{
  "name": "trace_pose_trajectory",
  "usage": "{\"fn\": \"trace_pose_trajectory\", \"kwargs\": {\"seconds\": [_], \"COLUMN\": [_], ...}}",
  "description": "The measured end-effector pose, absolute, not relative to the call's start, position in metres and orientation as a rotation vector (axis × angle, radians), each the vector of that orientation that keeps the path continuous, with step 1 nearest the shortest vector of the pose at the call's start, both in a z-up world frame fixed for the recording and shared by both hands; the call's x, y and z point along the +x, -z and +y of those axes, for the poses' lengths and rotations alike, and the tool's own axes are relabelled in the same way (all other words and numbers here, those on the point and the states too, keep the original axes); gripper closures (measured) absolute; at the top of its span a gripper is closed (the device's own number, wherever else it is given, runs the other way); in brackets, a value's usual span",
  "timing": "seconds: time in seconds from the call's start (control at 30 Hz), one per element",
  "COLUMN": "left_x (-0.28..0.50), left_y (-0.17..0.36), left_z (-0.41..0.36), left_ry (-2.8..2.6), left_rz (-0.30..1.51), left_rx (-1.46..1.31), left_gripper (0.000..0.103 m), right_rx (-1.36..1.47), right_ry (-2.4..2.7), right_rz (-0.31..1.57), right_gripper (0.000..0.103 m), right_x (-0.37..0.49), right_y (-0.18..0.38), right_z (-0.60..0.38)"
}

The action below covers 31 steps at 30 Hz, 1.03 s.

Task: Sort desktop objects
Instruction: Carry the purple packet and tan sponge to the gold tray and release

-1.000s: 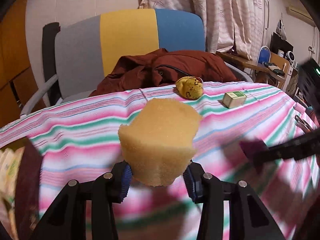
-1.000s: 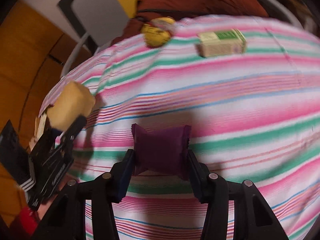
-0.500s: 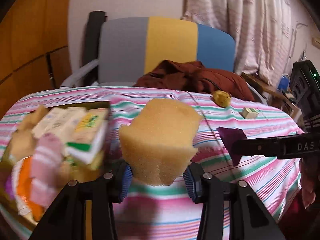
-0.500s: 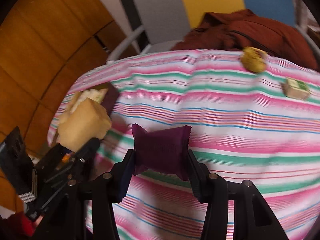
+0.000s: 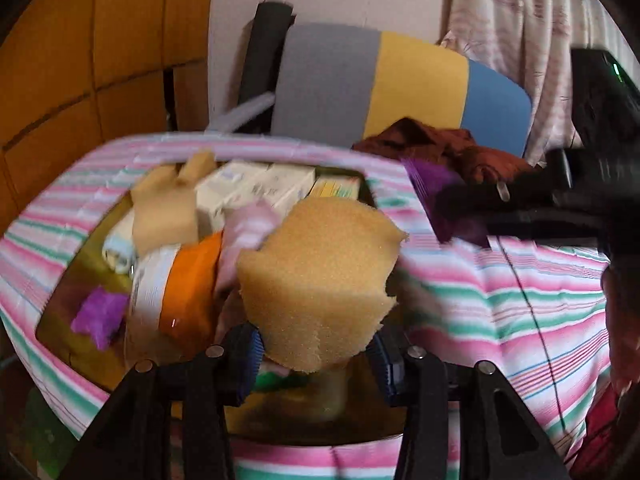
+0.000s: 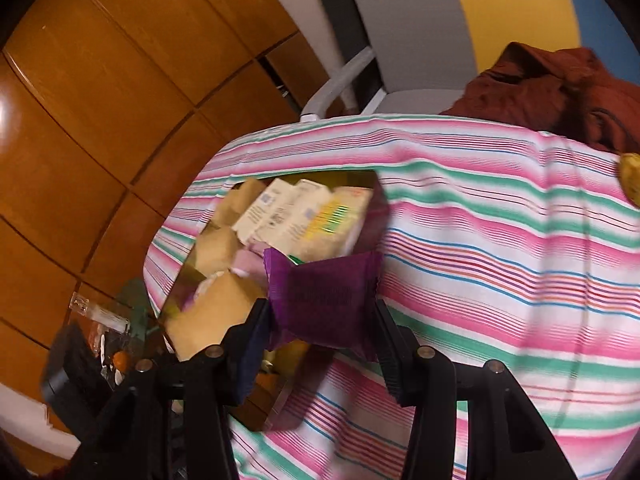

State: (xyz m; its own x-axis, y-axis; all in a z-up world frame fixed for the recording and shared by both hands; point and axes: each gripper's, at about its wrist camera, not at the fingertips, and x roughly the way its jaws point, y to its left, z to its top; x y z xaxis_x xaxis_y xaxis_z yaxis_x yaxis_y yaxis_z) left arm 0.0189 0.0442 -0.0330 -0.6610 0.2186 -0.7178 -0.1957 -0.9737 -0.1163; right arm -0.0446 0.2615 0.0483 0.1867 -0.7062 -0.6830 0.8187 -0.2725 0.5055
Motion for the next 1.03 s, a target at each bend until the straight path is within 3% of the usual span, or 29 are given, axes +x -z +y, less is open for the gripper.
{"fn": "trace_pose_trajectory", "kwargs": {"seconds": [0.13,0.3,0.4,0.73,1.03], "left_x": [0.016,0.029,0.038,0.076,0.071], "left_y": [0.046,0.044,0.036,-0.004,0.003], "left_z": [0.035,0.023,0.019,0.002,-0.030], "left_ry": [-2.674,-2.681,-2.723,-2.951,-3.027], "left_rz": [-0.028,-0.071,-0.074,0.014,-0.070], "left_rx": [-1.268,-1.254,-1.230,-1.080,-1.267], "left_gripper": [0.046,0.044,0.044,0.044,0.044], "right_rx": [1.144,1.164,1.110,0.825,0.858], "right_ry": [1.448,1.489,1.534,1.719,1.713], "right_rz": [0.171,0.141,0.140,0.255,0.255], "right_gripper": [0.046,0.010,0.000,0.000,0.000], "right_x": [-0.027,-0.017,-0.008,0.043,0.054], "right_y": [-0.038,-0.035,-0.045,-0.081,-0.077], "right_z": [0.228,0.218,0.228,0.255,0.247]}}
